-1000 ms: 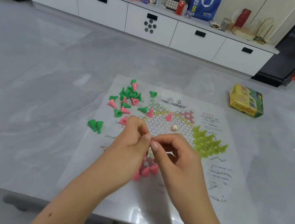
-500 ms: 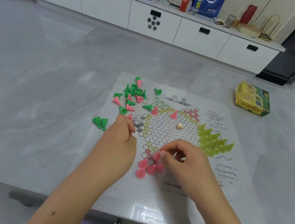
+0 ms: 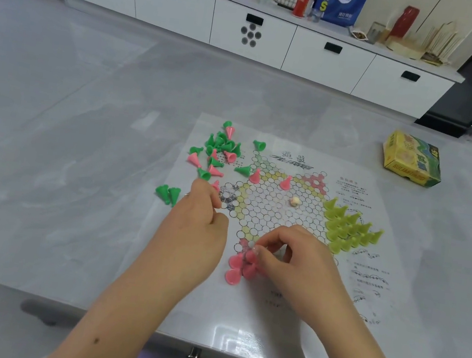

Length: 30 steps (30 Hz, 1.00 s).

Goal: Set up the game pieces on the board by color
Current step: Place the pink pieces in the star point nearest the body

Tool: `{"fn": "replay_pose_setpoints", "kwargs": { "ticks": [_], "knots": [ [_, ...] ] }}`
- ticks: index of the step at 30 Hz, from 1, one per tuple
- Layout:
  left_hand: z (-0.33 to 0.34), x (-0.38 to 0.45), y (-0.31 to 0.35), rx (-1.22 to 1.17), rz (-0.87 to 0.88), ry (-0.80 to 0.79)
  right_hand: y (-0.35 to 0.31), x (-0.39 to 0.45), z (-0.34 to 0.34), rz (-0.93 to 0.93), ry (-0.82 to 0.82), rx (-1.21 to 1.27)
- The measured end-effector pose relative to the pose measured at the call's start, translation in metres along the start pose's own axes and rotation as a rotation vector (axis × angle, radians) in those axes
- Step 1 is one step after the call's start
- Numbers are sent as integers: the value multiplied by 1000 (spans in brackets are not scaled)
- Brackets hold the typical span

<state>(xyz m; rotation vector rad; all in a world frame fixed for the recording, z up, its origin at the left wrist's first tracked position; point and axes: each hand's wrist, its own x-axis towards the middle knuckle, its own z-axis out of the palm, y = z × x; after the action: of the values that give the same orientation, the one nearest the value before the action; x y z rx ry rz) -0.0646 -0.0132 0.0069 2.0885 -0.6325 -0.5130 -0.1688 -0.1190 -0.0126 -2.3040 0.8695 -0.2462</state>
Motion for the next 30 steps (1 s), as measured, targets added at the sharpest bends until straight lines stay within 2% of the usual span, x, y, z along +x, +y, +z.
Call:
{"fn": "replay_pose_setpoints", "kwargs": {
  "ticks": [18, 27, 30],
  "knots": [
    [3, 4, -5, 23, 59, 5, -1, -1, 1, 19, 1, -5],
    [0, 5, -4, -48, 178, -44, -1, -3, 0, -1, 0, 12],
    [-1, 4, -2, -66, 197, -70, -3, -3, -3, -43, 81, 75]
  ]
}}
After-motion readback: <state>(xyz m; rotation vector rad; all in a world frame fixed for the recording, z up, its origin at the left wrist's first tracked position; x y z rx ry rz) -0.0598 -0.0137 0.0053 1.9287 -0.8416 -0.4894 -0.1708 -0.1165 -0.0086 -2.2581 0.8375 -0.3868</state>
